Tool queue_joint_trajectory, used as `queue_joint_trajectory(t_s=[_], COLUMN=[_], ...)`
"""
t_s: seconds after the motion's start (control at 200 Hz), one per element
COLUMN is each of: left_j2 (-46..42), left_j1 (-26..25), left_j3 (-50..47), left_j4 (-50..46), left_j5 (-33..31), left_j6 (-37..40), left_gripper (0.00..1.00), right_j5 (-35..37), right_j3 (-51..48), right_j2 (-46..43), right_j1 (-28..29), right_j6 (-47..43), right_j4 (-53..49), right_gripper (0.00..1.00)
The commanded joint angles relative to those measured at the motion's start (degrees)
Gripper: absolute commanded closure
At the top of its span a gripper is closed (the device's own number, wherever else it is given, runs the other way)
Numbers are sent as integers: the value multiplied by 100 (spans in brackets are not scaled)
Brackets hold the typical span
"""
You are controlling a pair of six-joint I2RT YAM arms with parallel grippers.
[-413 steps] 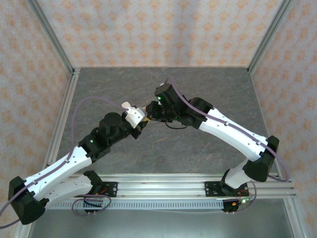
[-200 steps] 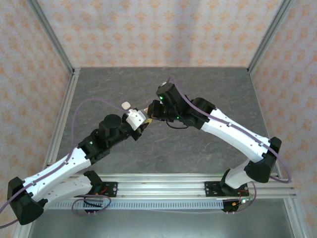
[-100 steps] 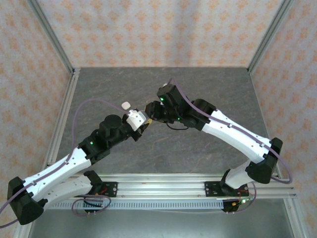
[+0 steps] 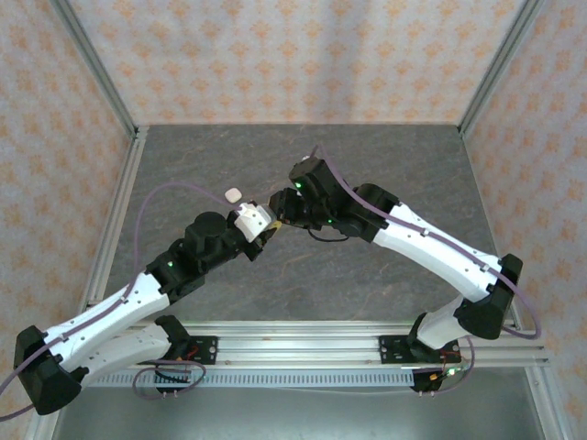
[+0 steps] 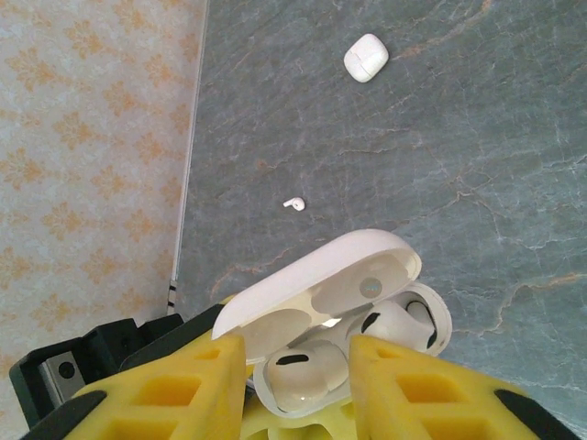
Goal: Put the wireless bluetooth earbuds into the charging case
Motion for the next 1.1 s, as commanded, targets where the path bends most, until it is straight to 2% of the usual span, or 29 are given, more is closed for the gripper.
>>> queue_joint_trajectory(t_s=[0.0,0.335,0.555,0.836,0.941,1.096], left_j2=[2,26,75,103,86,25], left_j1=[-45,-45,-46,-46,-45,-46], left_j3=[142,160,177,138,89,10], left_j4=[260,266,308,428,477,495], left_j5=[-151,-222,-409,-393,-326,-300], left_j6=[127,133,152,133,116,104], left_gripper=[100,100,100,100,100,100], right_j5=[146,159,165,123,96,-35], right_j3=[158,263,496,494,662,916], right_j2=[175,309,507,629,765,967], right_j1=[85,123,172,184,184,183], right_j6=[47,36,-11,-29,-120,-202], right_j4=[-441,-487,-723,-602,-585,-530], right_gripper=[63,62,68,67,71,84])
